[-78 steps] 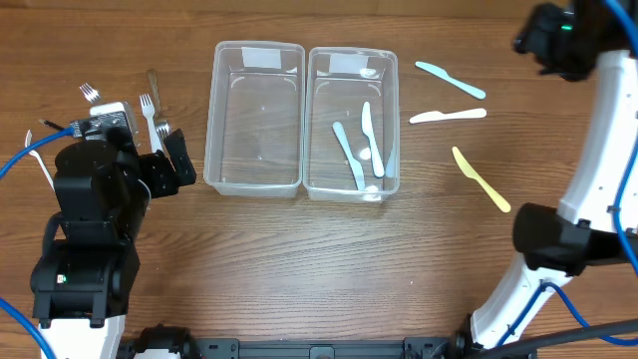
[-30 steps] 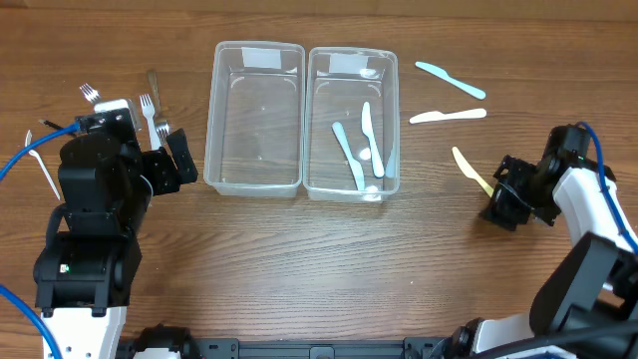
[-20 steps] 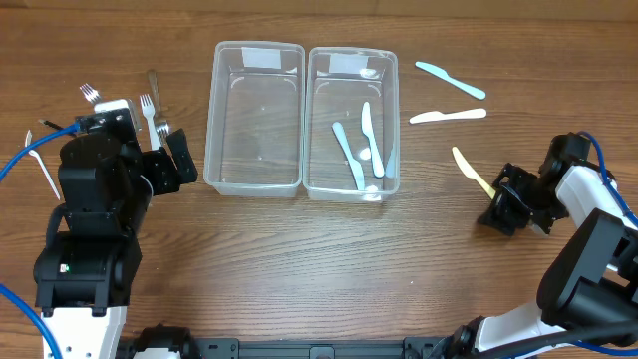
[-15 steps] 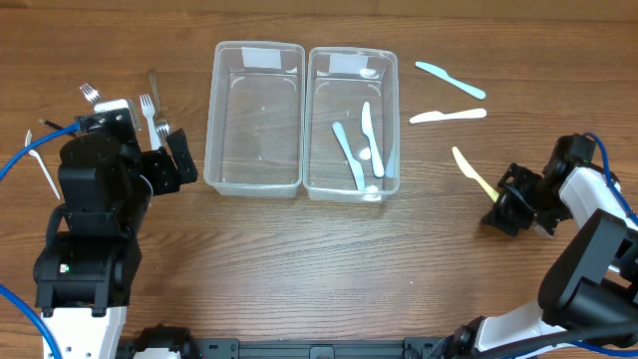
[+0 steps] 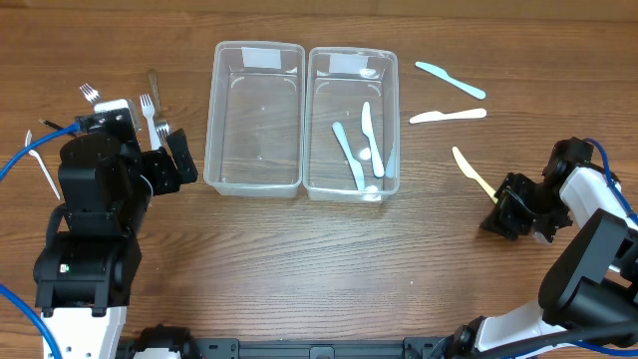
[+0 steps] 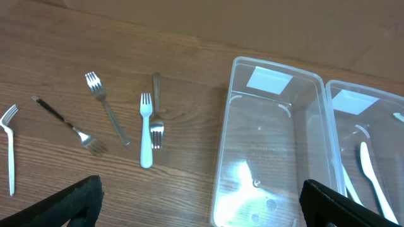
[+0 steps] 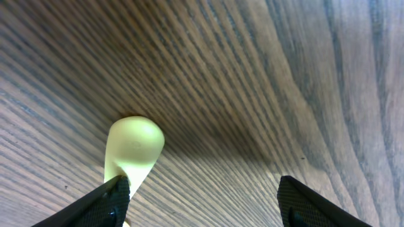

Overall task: Pack container
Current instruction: 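Move right gripper down over the yellow plastic knife, then align right gripper on the yellow knife handle and close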

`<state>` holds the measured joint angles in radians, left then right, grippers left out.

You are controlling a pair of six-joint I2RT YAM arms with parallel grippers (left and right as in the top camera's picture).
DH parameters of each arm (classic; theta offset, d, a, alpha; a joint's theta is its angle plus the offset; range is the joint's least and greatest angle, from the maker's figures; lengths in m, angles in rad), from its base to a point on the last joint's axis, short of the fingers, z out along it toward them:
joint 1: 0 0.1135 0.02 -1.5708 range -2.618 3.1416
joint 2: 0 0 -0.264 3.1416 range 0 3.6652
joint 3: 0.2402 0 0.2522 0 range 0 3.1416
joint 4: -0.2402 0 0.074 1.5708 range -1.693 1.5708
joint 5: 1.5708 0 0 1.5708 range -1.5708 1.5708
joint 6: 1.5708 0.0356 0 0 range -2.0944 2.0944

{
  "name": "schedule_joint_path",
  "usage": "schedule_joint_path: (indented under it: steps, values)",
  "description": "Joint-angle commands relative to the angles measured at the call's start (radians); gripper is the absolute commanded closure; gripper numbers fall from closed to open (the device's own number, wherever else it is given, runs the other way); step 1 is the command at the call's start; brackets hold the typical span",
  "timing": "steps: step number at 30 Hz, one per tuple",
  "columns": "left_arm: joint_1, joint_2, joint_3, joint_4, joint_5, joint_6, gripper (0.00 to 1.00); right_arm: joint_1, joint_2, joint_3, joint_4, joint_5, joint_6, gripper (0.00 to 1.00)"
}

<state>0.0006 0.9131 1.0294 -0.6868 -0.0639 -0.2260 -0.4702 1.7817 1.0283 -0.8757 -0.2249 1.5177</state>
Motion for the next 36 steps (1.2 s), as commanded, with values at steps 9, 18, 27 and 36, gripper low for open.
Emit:
schedule_joint_path:
  steps: [9,18,27,36]
  values:
    - [0.006,0.002,0.023,0.003,0.012,0.023,0.0,-0.003,0.017,0.001,0.086,0.023,-0.001,0.2]
    - [0.006,0.002,0.023,0.004,0.012,0.023,0.0,0.0,0.017,0.002,0.272,-0.039,-0.065,0.18]
    - [0.006,0.002,0.023,0.004,0.012,0.023,0.0,0.0,0.017,0.108,0.232,0.005,-0.389,0.16]
    - [0.006,0.002,0.023,0.005,0.011,0.024,0.0,0.0,0.017,0.264,0.019,0.124,-0.583,0.18]
